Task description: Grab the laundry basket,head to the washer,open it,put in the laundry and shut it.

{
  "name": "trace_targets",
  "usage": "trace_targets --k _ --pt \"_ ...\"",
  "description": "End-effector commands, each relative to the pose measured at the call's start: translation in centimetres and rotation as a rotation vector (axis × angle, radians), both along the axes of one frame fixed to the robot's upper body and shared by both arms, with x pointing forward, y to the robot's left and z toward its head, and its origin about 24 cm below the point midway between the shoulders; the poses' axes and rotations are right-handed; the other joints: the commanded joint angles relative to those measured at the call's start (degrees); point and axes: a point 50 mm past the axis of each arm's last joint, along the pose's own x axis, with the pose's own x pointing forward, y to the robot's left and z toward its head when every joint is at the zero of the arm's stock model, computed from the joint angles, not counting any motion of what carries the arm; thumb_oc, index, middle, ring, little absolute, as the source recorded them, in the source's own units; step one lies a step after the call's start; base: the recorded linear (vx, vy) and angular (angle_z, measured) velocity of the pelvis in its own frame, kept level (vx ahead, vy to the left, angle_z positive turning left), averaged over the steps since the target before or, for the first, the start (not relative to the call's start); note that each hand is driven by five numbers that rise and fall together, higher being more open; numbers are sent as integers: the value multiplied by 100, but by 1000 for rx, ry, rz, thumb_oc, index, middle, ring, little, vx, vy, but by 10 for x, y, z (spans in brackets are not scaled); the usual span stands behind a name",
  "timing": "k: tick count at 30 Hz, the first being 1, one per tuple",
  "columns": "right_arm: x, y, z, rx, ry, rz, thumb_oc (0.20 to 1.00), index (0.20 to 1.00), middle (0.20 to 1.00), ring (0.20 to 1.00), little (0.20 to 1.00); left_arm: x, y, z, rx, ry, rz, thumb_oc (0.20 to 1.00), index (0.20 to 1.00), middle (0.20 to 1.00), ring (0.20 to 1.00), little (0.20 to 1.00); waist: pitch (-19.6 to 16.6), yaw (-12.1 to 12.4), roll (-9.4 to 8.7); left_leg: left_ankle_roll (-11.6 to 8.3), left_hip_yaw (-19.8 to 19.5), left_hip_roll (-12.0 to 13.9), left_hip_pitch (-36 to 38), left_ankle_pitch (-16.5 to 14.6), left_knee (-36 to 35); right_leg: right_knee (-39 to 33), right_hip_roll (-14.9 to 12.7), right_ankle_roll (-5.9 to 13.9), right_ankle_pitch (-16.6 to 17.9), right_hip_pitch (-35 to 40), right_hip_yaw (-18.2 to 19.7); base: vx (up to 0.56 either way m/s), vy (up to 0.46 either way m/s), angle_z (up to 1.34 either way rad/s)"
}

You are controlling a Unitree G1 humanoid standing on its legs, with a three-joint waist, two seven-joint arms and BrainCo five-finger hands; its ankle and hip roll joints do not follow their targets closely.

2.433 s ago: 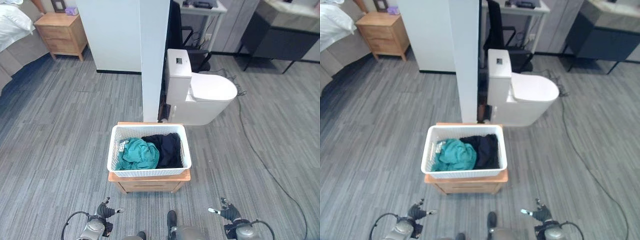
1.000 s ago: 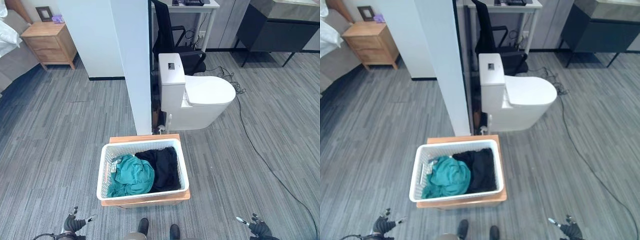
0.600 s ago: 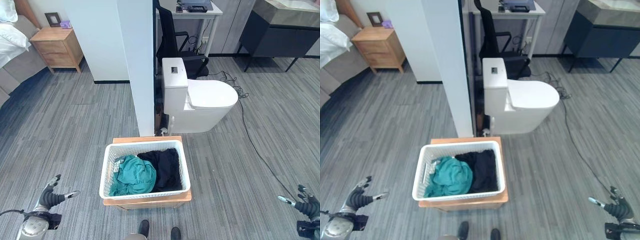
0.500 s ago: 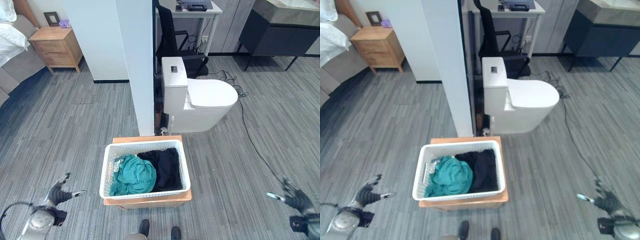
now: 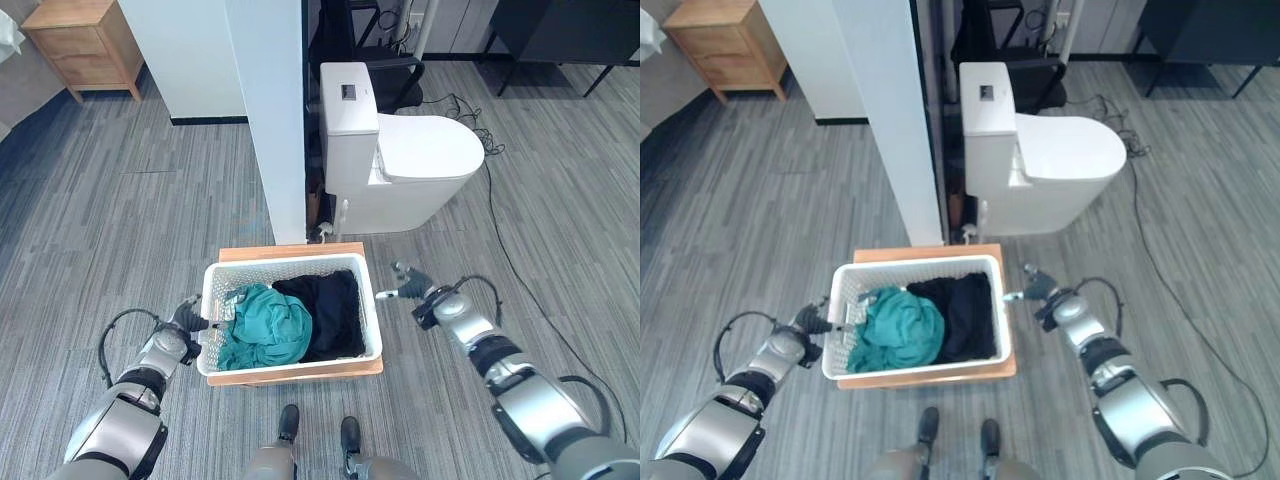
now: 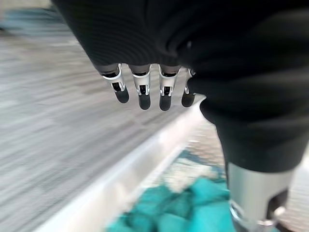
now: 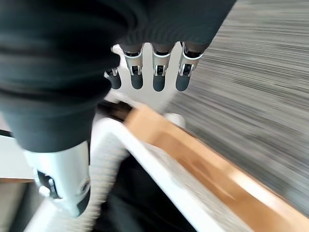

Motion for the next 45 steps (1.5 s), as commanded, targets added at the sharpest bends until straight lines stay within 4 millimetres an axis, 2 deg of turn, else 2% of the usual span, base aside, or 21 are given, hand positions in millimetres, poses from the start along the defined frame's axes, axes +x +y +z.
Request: trace_targets --k 1,8,14,22,25,37,38,44,45 --pt "-7 -18 -8 -78 16 -48 1000 1000 1000 1000 1000 -2 17 7 46 -15 70 1000 1000 1000 1000 1000 -102 156 -171 -159 212 316 -163 -176 11 35 -734 773 49 -158 -26 0 0 0" --pt "-2 -7 -9 -174 56 -3 1000 1000 1000 1000 1000 -4 18 4 57 10 91 1000 1000 1000 1000 1000 -68 217 -189 -153 244 287 -250 -156 11 -7 -750 781 127 -267 -7 -5 13 -3" --pt "-7 -7 -16 -155 67 -34 1000 1000 1000 1000 1000 -13 19 -5 50 37 114 1000 1000 1000 1000 1000 -33 212 -196 -147 270 275 -246 -169 11 -11 -770 789 143 -286 -2 6 8 -2" --pt "-1 0 -7 -77 -42 -98 1000 1000 1000 1000 1000 -14 12 -10 30 17 135 1000 1000 1000 1000 1000 4 149 -141 -141 308 270 -238 -189 11 -11 -780 797 139 -314 15 1 4 0" --pt "-1 0 -3 -19 -87 -130 1000 1000 1000 1000 1000 -10 4 -10 21 -9 117 1000 1000 1000 1000 1000 31 129 -107 -134 299 257 -257 -196 11 -11 -790 802 126 -332 10 6 3 -1" --pt "0 12 0 41 -129 -130 1000 1000 1000 1000 1000 3 -2 1 9 -66 125 1000 1000 1000 1000 1000 125 120 -4 -135 233 247 -296 -180 11 21 -814 775 66 -333 -70 15 2 1" --pt "3 15 4 52 -153 -139 1000 1000 1000 1000 1000 9 -8 4 -32 -96 136 1000 1000 1000 1000 1000 174 122 29 -136 211 239 -351 -163 11 19 -833 777 70 -369 -95 24 8 7" --pt "7 19 13 67 -202 -142 1000 1000 1000 1000 1000 15 -14 8 -32 -123 129 1000 1000 1000 1000 1000 210 121 53 -139 204 225 -434 -153 11 6 -846 790 86 -428 -107 14 3 1" --pt "12 26 24 76 -251 -125 1000 1000 1000 1000 1000 21 -19 13 -19 -144 114 1000 1000 1000 1000 1000 229 119 64 -138 201 218 -487 -151 11 -6 -859 794 96 -474 -116 47 7 1"
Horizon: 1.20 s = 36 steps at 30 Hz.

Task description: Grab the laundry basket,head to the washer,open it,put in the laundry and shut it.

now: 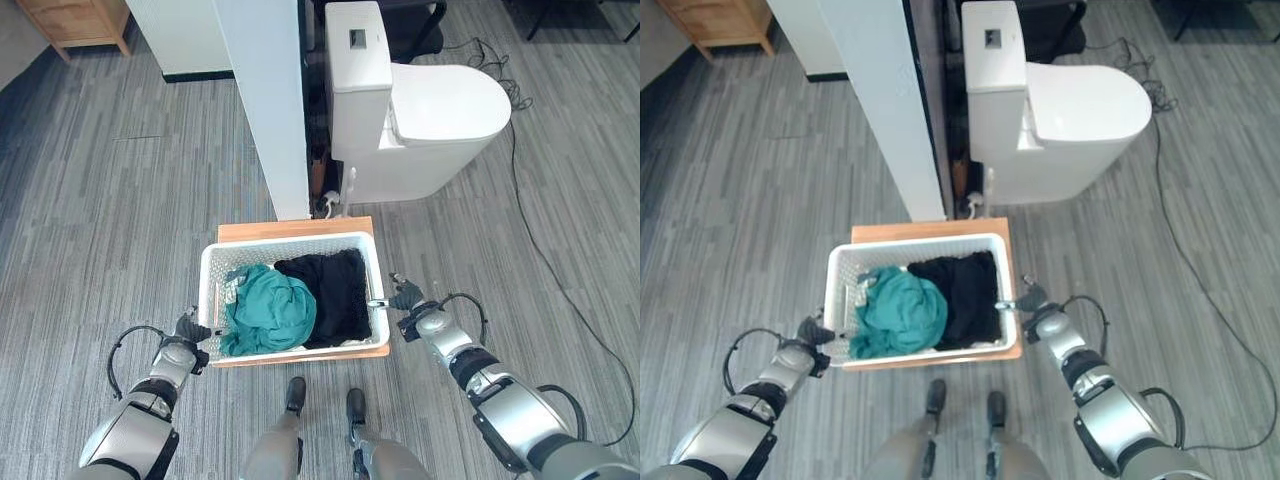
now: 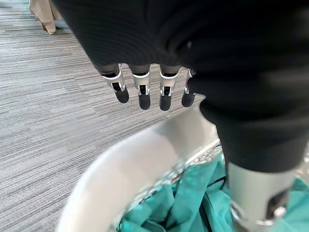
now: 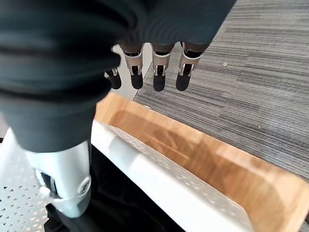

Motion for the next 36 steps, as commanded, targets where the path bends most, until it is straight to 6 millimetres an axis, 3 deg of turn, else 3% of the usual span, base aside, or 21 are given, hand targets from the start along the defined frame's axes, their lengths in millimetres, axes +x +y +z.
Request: trace_targets --k 1,10,15,19,27,36 --pt "14 6 24 38 -124 -7 1000 1000 1000 1000 1000 26 -5 25 55 -76 -2 1000 1000 1000 1000 1000 -100 58 -99 -159 139 201 -72 -169 11 -5 -866 803 55 -41 -134 58 10 1" --pt "22 19 42 44 -207 17 1000 1000 1000 1000 1000 40 -13 38 79 -130 -12 1000 1000 1000 1000 1000 -28 54 -93 -153 106 196 -168 -163 11 -11 -874 798 49 -114 -144 12 2 0" --pt "29 24 53 -60 -246 74 1000 1000 1000 1000 1000 50 -19 50 119 -169 -34 1000 1000 1000 1000 1000 49 55 -97 -147 87 183 -225 -158 11 0 -878 803 59 -167 -163 0 0 0" --pt "27 30 51 -55 -246 85 1000 1000 1000 1000 1000 49 -21 47 126 -166 -30 1000 1000 1000 1000 1000 79 60 -108 -141 91 189 -237 -161 11 2 -880 797 65 -185 -169 0 0 0" --pt "23 42 52 -46 -294 113 1000 1000 1000 1000 1000 47 -50 35 9 -199 -27 1000 1000 1000 1000 1000 105 91 -135 -136 80 177 -302 -169 11 -11 -894 798 47 -230 -210 0 0 0" --pt "18 56 48 40 -289 111 1000 1000 1000 1000 1000 48 -60 33 -4 -206 -40 1000 1000 1000 1000 1000 112 104 -120 -137 65 181 -336 -166 11 -11 -905 786 32 -256 -235 0 0 0"
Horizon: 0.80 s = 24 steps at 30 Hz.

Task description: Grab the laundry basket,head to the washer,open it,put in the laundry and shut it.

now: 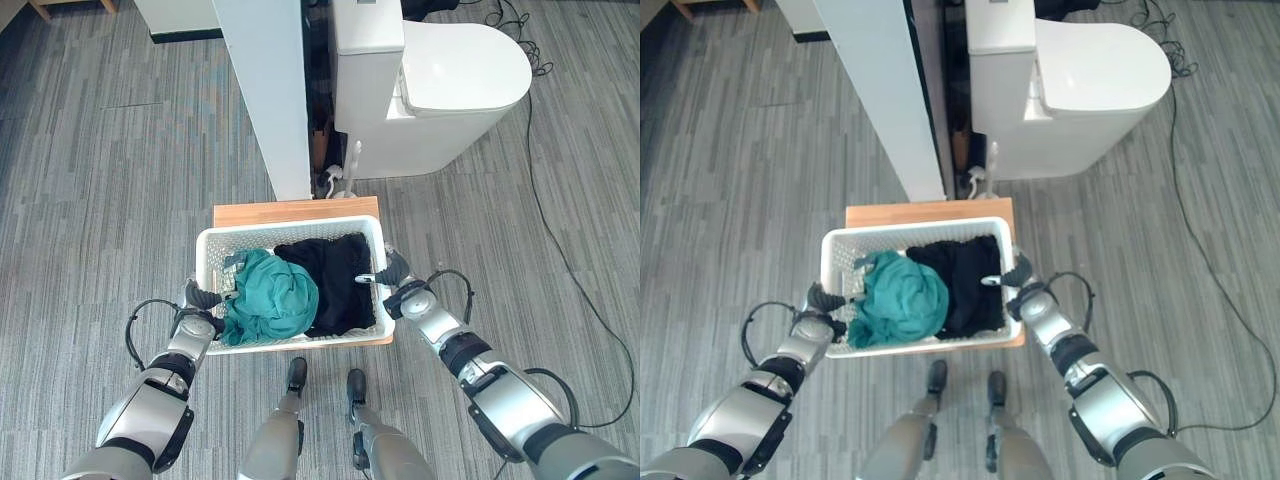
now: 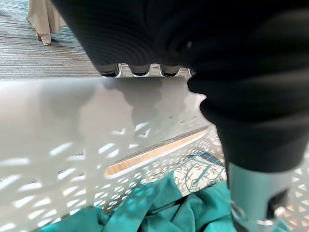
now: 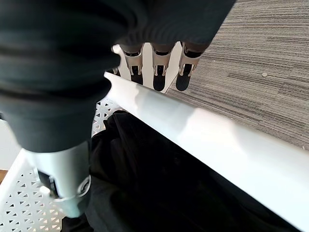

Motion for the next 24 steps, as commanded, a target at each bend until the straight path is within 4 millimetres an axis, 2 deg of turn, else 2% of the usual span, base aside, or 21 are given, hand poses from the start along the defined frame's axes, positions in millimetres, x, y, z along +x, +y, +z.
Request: trace_targets --k 1,10,15,20,24 --pt "-1 26 10 143 -72 49 1000 1000 1000 1000 1000 12 -33 1 -4 5 -100 1000 1000 1000 1000 1000 -210 79 -101 -159 61 210 -115 -184 11 -12 -891 764 -5 -43 -219 0 0 0" --pt "-6 40 2 371 -13 -25 1000 1000 1000 1000 1000 14 -42 0 -80 -5 -78 1000 1000 1000 1000 1000 -184 89 -109 -166 60 210 -208 -151 11 -12 -902 769 37 -147 -227 0 0 0" --pt "-8 45 -3 439 22 -45 1000 1000 1000 1000 1000 13 -42 -1 -113 -3 -56 1000 1000 1000 1000 1000 -187 99 -145 -168 64 211 -202 -150 11 -12 -897 758 44 -136 -225 0 0 0" --pt "-10 50 -9 583 76 -110 1000 1000 1000 1000 1000 13 -41 -1 -158 0 -29 1000 1000 1000 1000 1000 -197 119 -165 -178 71 210 -217 -148 11 -12 -901 747 44 -151 -234 0 0 0" --pt "-10 56 -7 603 86 -105 1000 1000 1000 1000 1000 17 -44 2 -168 -10 -37 1000 1000 1000 1000 1000 -184 140 -168 -186 62 218 -241 -137 11 -12 -905 747 54 -171 -256 0 0 0"
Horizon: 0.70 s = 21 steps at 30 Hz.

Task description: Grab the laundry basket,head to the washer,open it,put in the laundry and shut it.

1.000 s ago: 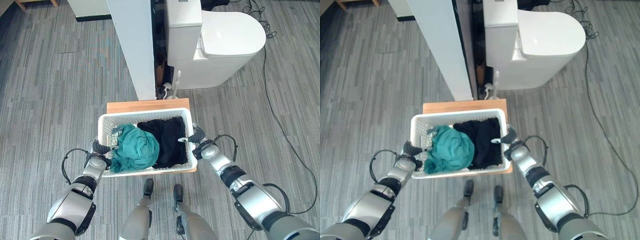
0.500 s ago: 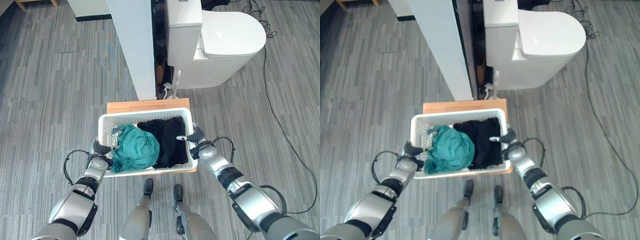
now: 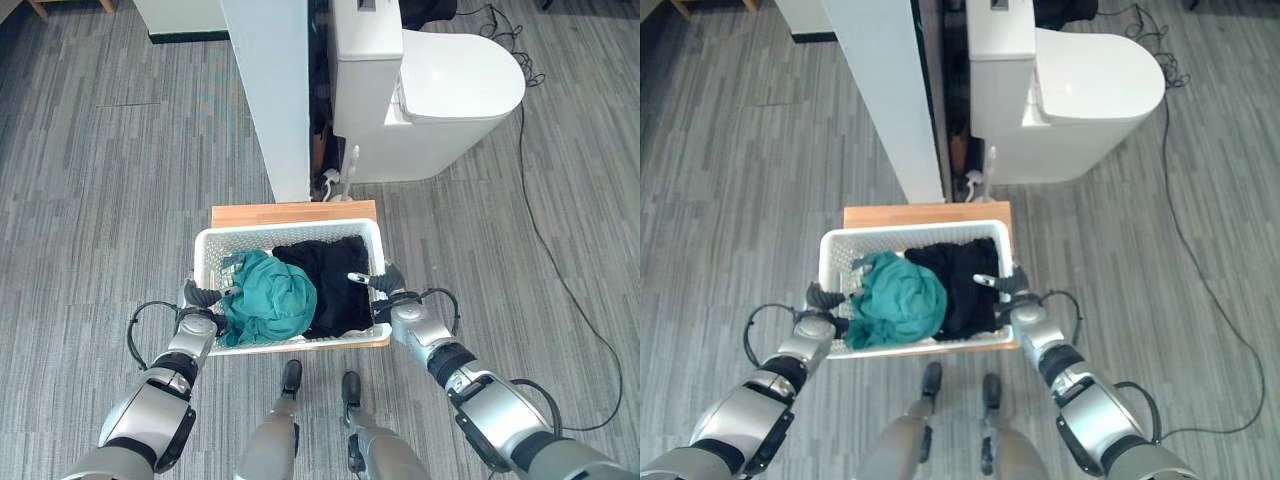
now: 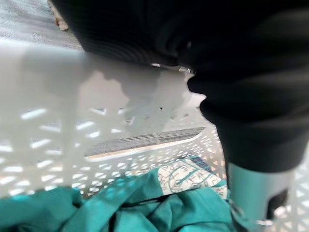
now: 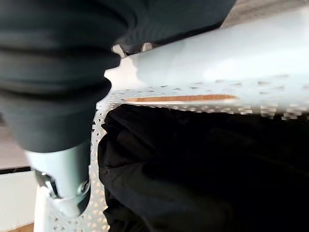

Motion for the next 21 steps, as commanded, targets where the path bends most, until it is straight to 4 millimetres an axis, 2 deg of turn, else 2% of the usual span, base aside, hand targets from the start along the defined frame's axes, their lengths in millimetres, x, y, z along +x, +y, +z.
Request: trace_targets --k 1,13,21 --pt "4 35 16 144 -69 41 1000 1000 1000 1000 1000 16 -43 2 -38 25 -126 1000 1000 1000 1000 1000 -46 136 44 -194 69 222 -226 -138 9 -12 -899 744 53 -149 -248 0 0 0" --pt "9 38 15 125 -14 57 1000 1000 1000 1000 1000 24 -60 6 -125 42 -145 1000 1000 1000 1000 1000 19 162 -56 -194 39 217 -405 -78 9 -12 -891 742 133 -311 -224 -6 0 2" --pt "11 39 14 93 3 70 1000 1000 1000 1000 1000 24 -63 4 -134 64 -151 1000 1000 1000 1000 1000 36 162 -128 -205 11 252 -508 -46 9 -12 -860 741 171 -420 -218 -3 -1 2"
